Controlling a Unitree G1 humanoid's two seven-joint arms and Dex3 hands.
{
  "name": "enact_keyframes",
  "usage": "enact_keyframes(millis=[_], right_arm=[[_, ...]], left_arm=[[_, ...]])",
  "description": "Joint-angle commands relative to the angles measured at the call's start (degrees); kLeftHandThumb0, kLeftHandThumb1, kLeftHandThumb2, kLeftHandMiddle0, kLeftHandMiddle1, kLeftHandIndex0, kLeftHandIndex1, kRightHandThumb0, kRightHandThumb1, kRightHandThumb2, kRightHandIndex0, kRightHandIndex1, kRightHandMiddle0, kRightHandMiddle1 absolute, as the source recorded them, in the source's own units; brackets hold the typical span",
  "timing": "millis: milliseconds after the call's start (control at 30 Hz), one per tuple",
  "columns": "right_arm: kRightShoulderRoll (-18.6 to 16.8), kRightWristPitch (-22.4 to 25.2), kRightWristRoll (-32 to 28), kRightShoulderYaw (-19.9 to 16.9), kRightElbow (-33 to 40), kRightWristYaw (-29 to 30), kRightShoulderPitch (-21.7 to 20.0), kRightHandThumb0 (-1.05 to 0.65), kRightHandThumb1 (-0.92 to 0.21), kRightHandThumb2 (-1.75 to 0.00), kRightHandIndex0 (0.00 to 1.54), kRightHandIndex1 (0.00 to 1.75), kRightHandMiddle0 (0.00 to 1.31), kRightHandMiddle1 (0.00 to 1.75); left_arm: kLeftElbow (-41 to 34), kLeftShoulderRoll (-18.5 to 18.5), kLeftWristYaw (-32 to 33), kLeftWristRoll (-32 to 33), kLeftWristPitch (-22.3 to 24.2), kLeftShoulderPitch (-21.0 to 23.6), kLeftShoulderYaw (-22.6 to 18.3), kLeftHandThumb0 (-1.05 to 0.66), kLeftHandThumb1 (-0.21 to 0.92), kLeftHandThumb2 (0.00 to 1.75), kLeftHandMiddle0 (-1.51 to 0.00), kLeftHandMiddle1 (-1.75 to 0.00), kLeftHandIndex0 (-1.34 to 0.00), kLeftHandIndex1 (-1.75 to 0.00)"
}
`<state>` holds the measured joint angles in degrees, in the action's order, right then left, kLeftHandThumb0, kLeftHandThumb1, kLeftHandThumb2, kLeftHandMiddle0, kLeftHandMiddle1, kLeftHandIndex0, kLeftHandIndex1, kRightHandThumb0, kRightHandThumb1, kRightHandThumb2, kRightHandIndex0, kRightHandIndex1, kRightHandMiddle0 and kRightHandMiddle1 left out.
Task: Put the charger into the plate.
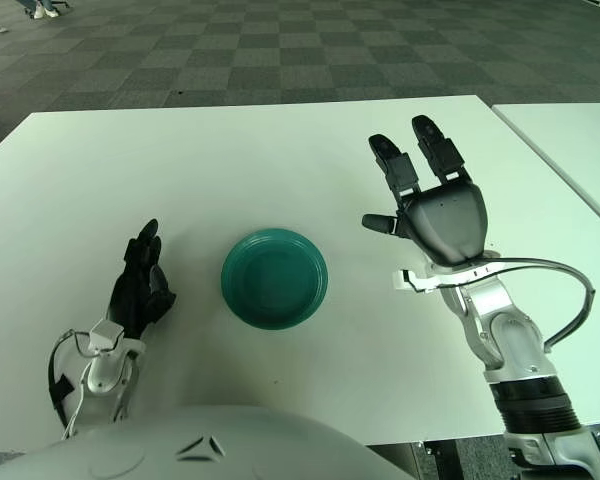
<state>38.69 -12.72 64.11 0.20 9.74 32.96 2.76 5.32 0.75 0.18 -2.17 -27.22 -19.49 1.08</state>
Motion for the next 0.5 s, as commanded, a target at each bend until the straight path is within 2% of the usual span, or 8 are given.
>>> enact_keyframes(millis=[0,267,333,467], right_arm=[[2.05,1.21,1.99,-0.65,1.01,-1.04,-0.90,-0.88,-0.92,-0.73,0.28,0.04,0.00,0.57],[4.73,2.76,5.41,-1.35,2.53,-2.64,-0.55,-0.89,-0.92,-0.84,0.30,0.03,0.00,0.59],[5.68,2.59,5.97,-1.00,0.24,-1.59,-1.11,-0.89,-0.92,-0.87,0.30,0.03,0.00,0.59],[7.78,0.44,5.71,1.72,-12.06,2.86,-5.54,-0.90,-0.92,-0.90,0.30,0.02,0.00,0.57]], left_arm=[[4.26,0.33,-1.10,1.03,2.56,-0.56,-0.25,-0.81,0.92,0.96,-0.21,-0.03,0.00,-0.54],[6.72,0.58,-1.34,1.30,1.84,0.81,-0.93,-0.82,0.92,0.97,-0.23,-0.03,0.00,-0.60],[7.19,0.60,-1.22,1.14,1.78,1.10,-1.03,-0.82,0.92,0.97,-0.24,-0.03,0.00,-0.62],[8.24,0.76,-1.09,0.88,1.53,1.65,-1.24,-0.82,0.92,0.97,-0.25,-0.02,0.00,-0.66]])
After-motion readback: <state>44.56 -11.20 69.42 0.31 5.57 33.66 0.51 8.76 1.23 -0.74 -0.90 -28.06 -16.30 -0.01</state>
